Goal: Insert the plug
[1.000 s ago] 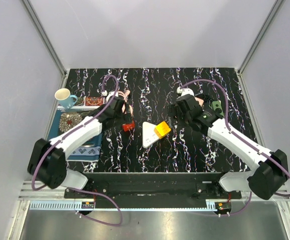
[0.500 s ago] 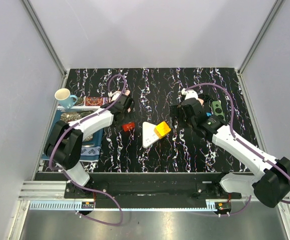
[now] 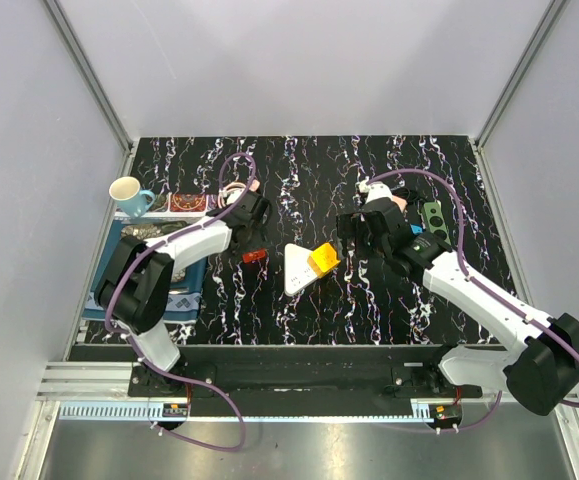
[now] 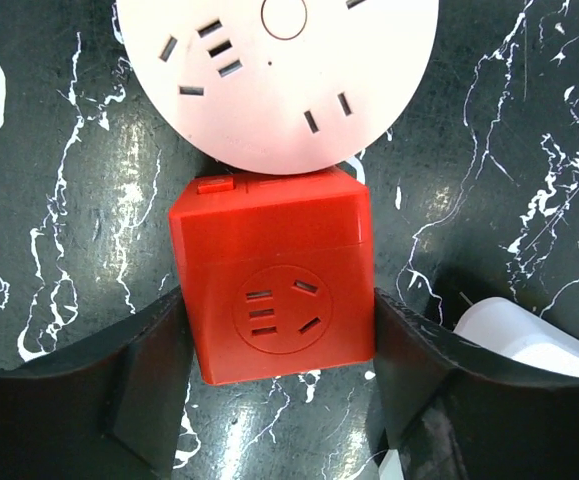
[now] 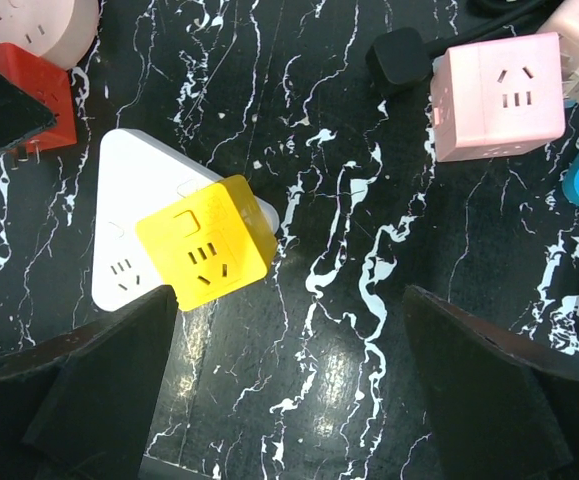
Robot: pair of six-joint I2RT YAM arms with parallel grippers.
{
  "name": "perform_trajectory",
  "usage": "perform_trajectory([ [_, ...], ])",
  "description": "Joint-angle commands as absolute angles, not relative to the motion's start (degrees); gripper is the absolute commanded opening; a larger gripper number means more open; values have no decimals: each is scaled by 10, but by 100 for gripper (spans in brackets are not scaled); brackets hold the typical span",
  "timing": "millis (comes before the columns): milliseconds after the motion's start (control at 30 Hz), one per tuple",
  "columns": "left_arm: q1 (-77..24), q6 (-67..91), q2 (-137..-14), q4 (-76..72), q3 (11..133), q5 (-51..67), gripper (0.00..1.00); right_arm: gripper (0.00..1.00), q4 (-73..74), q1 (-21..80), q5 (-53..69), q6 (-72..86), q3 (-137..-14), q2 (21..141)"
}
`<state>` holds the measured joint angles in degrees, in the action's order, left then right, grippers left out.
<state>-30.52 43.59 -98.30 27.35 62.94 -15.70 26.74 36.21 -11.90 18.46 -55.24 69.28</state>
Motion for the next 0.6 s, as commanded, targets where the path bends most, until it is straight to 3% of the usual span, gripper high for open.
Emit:
perform_trajectory([
  [0,-309,439,-938,257,622,-156,59,100,243,358,-100,179,-562,678],
  [267,-316,382,-812,187,543,-123,25,100,261,358,-45,217,-600,680],
  [367,-318,330,-747,126,499,-87,19,100,274,357,-4,233,-623,688],
  [567,-323,218,-597,-23,385,-3,18,100,281,357,86,272,-663,705],
])
